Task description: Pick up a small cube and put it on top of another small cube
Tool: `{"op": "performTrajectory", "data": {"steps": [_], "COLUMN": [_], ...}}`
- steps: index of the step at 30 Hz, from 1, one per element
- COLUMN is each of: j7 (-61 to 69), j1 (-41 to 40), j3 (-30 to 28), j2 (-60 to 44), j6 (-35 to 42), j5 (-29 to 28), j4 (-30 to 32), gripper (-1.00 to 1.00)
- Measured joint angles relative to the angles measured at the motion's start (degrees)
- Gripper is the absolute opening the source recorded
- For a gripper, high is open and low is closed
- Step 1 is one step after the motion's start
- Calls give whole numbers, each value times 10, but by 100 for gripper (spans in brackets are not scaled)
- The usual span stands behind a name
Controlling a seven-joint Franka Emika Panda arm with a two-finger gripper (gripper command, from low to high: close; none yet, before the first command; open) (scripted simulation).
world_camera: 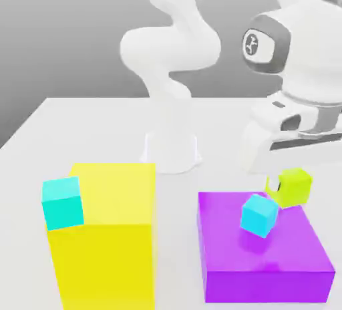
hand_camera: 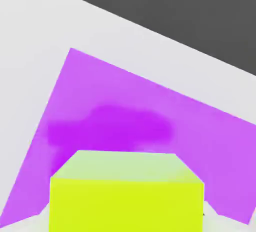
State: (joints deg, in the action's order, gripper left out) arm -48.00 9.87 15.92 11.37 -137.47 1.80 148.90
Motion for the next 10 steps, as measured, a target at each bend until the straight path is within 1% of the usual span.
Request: {"op": "performTrajectory", "data": {"steps": [2,6,7,10], "j7": [23,17,14,14], "j1": [5,1,0,0], "j3": [-12,-8,-8,-8], "j2": [24,-35,-46,-46], "j6": [-4,-89,-104,-104], "j5": [29,20,16,16], "j4": [26,52,55,55], "gripper": [-100,-100,100,100]}}
